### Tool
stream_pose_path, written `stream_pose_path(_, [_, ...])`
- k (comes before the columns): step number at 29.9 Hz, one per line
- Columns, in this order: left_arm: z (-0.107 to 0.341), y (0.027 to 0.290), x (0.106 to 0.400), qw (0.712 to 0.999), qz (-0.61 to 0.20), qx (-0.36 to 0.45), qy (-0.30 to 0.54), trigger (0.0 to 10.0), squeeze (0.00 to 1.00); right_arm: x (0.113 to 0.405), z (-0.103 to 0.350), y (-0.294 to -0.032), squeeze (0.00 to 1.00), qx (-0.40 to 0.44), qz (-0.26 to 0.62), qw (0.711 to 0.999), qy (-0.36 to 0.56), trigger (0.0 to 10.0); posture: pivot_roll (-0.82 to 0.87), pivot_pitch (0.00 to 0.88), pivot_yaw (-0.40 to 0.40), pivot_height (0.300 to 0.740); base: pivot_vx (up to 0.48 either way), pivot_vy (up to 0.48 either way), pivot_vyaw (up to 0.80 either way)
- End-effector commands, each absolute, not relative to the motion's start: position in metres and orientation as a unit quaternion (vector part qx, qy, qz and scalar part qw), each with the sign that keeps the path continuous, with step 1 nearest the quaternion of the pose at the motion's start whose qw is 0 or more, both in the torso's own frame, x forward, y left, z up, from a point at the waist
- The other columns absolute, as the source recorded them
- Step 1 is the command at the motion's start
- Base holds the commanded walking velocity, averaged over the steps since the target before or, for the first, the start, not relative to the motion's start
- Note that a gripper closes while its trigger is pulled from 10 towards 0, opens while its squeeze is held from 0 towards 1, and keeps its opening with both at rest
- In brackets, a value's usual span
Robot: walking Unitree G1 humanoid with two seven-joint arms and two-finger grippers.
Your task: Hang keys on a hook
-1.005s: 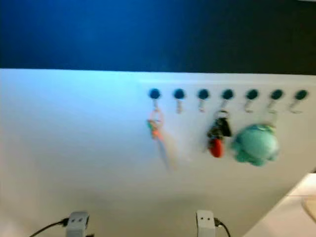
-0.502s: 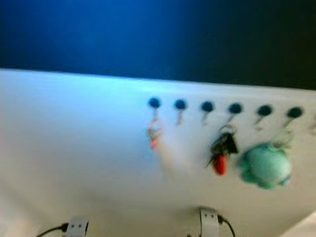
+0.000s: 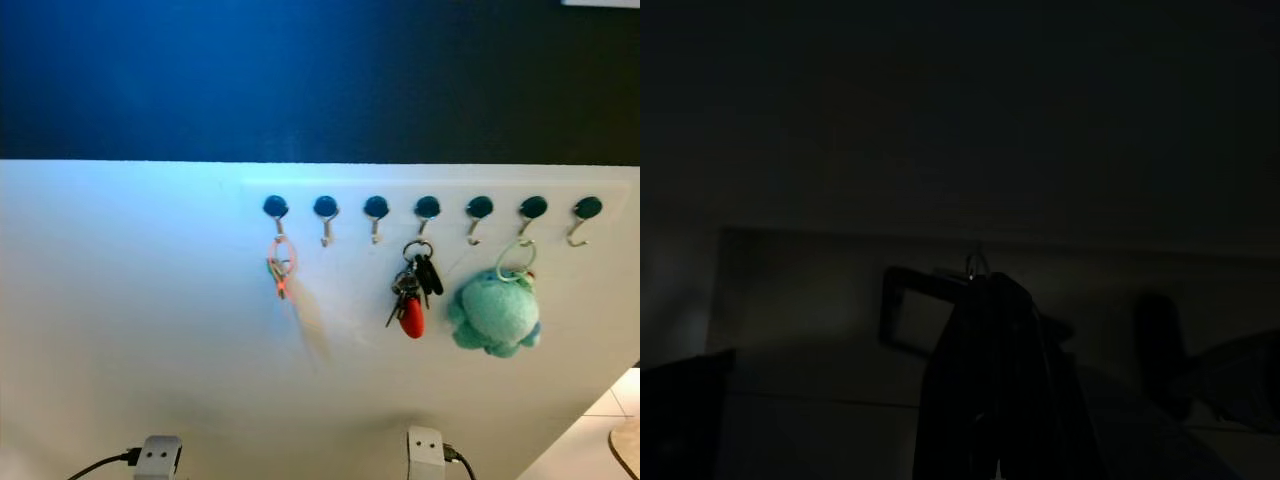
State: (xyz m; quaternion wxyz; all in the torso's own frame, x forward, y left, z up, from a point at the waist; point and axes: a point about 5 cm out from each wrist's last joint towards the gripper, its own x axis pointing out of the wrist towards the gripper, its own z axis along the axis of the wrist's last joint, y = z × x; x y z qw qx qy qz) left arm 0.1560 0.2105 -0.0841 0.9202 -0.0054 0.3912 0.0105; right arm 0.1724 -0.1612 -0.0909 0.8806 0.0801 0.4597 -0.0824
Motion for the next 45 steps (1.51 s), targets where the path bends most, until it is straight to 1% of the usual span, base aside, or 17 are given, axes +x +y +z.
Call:
stream_pose_path(1, [-0.082, 0.204, 0.162, 0.924, 0.006, -0.009, 0.381, 10.0, 0.00, 0.168, -0.092, -0.163, 0.00, 0.092, -0.110, 0.877, 0.458, 10.0, 0.03, 0.037, 0.030, 0.740, 0.000, 0.000, 0.00])
stream_pose_path(6, [-0.078, 0.204, 0.171, 0.930, 0.005, -0.013, 0.368, 10.0, 0.00, 0.167, -0.093, -0.164, 0.00, 0.090, -0.111, 0.878, 0.457, 10.0, 0.03, 0.042, 0.028, 0.740, -0.160, 0.000, 0.00])
stream_pose_path(23, [-0.072, 0.209, 0.179, 0.940, -0.003, -0.018, 0.341, 10.0, 0.00, 0.168, -0.092, -0.164, 0.00, 0.088, -0.097, 0.880, 0.456, 10.0, 0.03, 0.060, 0.020, 0.740, -0.315, 0.000, 0.00])
stream_pose_path(38, [-0.064, 0.197, 0.190, 0.952, -0.020, -0.018, 0.305, 10.0, 0.00, 0.172, -0.091, -0.158, 0.00, 0.079, -0.073, 0.882, 0.459, 10.0, 0.04, 0.072, 0.022, 0.740, -0.369, 0.000, 0.00])
stream_pose_path(39, [-0.063, 0.196, 0.190, 0.953, -0.022, -0.018, 0.302, 10.0, 0.00, 0.168, -0.093, -0.163, 0.00, 0.078, -0.074, 0.879, 0.464, 10.0, 0.05, 0.074, 0.023, 0.740, -0.390, 0.000, 0.00])
stream_pose_path(41, [-0.062, 0.196, 0.191, 0.954, -0.023, -0.017, 0.299, 10.0, 0.00, 0.161, -0.092, -0.192, 0.00, 0.073, -0.084, 0.880, 0.461, 10.0, 0.05, 0.076, 0.024, 0.740, -0.390, 0.000, 0.00])
stream_pose_path(44, [-0.061, 0.196, 0.192, 0.954, -0.025, -0.016, 0.297, 10.0, 0.00, 0.162, -0.091, -0.199, 0.00, 0.070, -0.082, 0.885, 0.453, 10.0, 0.05, 0.076, 0.024, 0.740, -0.391, 0.000, 0.00])
stream_pose_path(45, [-0.061, 0.195, 0.192, 0.955, -0.025, -0.016, 0.296, 10.0, 0.00, 0.163, -0.090, -0.198, 0.00, 0.069, -0.081, 0.886, 0.451, 10.0, 0.05, 0.075, 0.023, 0.740, -0.390, 0.000, 0.00])
